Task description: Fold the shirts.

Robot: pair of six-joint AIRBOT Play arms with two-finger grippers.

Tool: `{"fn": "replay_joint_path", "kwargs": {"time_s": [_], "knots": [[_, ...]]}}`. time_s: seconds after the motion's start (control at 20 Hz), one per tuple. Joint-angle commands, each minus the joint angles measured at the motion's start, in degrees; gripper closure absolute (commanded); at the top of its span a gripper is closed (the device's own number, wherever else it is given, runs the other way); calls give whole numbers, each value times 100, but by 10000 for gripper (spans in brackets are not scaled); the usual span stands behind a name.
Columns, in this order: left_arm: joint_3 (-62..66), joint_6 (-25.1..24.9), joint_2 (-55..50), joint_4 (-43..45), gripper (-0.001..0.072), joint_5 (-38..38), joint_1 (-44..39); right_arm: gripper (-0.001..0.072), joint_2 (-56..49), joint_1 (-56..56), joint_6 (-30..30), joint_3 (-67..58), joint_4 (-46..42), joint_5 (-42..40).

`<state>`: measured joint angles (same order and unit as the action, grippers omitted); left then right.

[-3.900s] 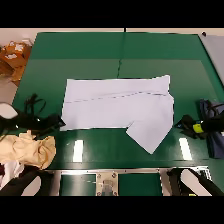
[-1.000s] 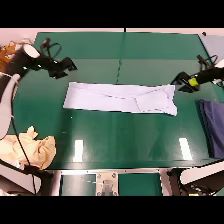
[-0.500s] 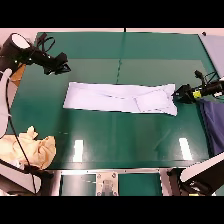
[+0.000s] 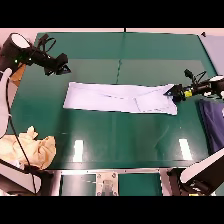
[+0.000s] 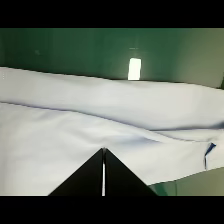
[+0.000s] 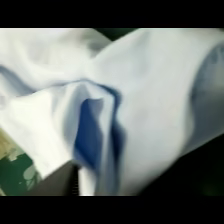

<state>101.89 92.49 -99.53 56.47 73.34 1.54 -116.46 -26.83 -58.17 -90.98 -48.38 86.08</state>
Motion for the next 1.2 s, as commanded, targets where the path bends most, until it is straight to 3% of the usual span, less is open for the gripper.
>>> {"fn": "replay_joint_path", "kwargs": {"time_s": [0.0, 0.2, 0.4, 0.55, 0.7, 0.8, 1.15], "knots": [[7, -4, -2, -9, 685, 63, -24, 658, -22, 221, -17, -4, 39, -247], [-2, -365, -26, 11, 685, -24, -463, 687, 33, 385, -140, -179, 39, -232], [-278, -461, -299, 9, 685, -758, -1515, 688, 437, 437, -560, -789, 39, 278], [-299, -470, -918, -72, 685, -1679, -2450, 687, 1062, 621, -960, -1285, 131, 831], [-170, -586, -1510, -800, 686, -3005, -3215, 687, 1622, 931, -1360, -1814, 542, 1353], [92, -595, -1871, -1106, 685, -3458, -3556, 687, 1884, 1165, -1563, -2090, 741, 1390], [382, -599, -2236, -1639, 685, -3143, -3698, 686, 1926, 1755, -1665, -2376, 686, 1388]]}}
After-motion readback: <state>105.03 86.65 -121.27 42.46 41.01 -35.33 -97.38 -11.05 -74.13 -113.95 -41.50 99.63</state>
